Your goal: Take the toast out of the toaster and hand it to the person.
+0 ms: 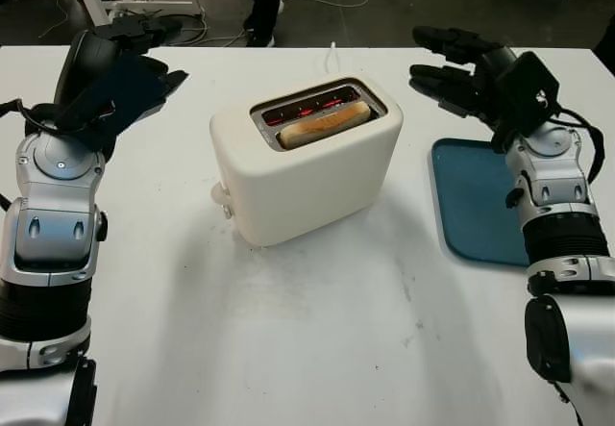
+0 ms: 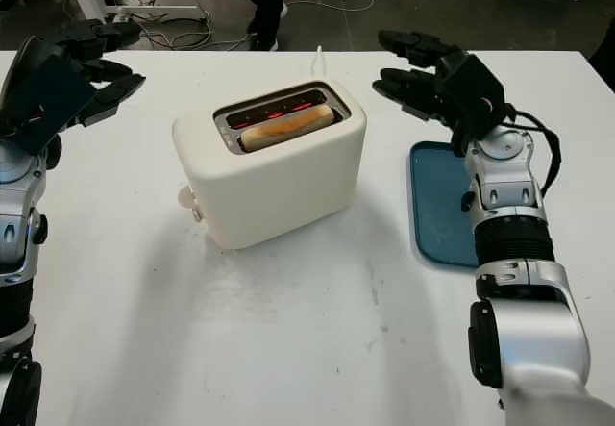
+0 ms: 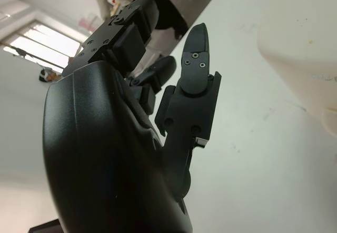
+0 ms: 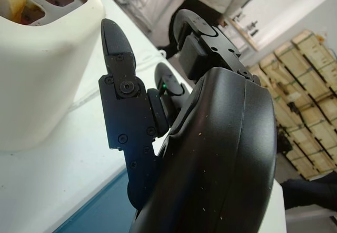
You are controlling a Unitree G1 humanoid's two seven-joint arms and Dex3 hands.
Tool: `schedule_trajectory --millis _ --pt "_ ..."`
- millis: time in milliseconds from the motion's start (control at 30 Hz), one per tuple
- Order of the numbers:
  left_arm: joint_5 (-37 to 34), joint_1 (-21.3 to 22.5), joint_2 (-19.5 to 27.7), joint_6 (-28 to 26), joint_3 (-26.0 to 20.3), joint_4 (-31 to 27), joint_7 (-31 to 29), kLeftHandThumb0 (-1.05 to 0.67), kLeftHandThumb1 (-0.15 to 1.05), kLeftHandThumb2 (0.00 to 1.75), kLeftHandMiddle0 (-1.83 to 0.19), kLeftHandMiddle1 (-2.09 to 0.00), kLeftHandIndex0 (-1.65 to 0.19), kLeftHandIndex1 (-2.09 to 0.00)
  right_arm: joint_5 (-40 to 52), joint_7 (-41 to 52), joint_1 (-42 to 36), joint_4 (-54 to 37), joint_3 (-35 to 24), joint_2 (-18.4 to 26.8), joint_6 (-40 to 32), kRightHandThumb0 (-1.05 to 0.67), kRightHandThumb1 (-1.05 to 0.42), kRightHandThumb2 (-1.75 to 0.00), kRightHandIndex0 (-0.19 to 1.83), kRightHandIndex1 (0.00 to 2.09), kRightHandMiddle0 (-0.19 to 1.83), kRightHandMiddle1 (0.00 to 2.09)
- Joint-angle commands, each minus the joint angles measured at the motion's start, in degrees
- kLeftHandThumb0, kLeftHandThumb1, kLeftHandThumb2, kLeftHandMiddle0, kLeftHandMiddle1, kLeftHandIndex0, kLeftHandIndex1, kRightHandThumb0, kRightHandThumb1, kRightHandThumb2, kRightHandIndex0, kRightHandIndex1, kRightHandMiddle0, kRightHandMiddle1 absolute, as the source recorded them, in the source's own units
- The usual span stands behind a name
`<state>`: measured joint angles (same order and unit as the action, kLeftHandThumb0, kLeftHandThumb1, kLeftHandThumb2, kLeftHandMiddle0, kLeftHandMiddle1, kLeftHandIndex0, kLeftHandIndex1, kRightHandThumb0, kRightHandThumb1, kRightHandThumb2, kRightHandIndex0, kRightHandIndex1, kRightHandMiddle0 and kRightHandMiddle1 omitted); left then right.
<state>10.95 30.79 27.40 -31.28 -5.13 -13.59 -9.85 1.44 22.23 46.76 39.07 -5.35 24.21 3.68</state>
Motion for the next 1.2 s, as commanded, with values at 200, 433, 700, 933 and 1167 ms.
schedule_trajectory --millis 200,433,700,933,1167 --pt "-1.25 -0.03 -0.35 -0.23 -0.53 -0.60 -0.21 -0.29 0.92 0.19 -0.30 -0.83 -0.60 -0.06 -0.26 0.14 0.59 -0.07 0.41 0.04 1.54 -0.50 -0.91 0.00 0.60 0.02 0.55 0.01" --pt "-1.58 -0.23 -0.41 -0.07 -0.85 -0.42 -0.27 -0.28 0.92 0.20 -0.31 -0.84 -0.59 -0.05 -0.41 0.21 0.69 0.14 0.52 0.10 1.55 -0.51 -0.91 0.00 0.61 0.02 0.56 0.01" --pt "-1.52 -0.10 -0.58 -1.36 -0.81 -1.03 -0.20 -0.28 0.92 0.19 -0.30 -0.84 -0.59 -0.04 -0.10 0.28 0.64 0.00 0.30 -0.11 0.93 -0.50 -0.90 0.00 0.60 0.01 0.55 0.01" --pt "-1.23 -0.36 0.17 0.76 -0.53 -0.12 -0.42 -0.27 0.92 0.19 -0.32 -0.85 -0.60 -0.05 0.00 0.37 0.56 0.13 0.17 -0.02 1.03 -0.51 -0.91 0.00 0.61 0.02 0.56 0.01" --pt "-1.09 0.02 0.12 0.23 -0.45 -0.09 -0.29 -0.28 0.92 0.18 -0.33 -0.85 -0.61 -0.05 -0.23 0.32 0.72 0.22 0.31 0.11 0.99 -0.51 -0.91 0.00 0.61 0.01 0.55 0.00"
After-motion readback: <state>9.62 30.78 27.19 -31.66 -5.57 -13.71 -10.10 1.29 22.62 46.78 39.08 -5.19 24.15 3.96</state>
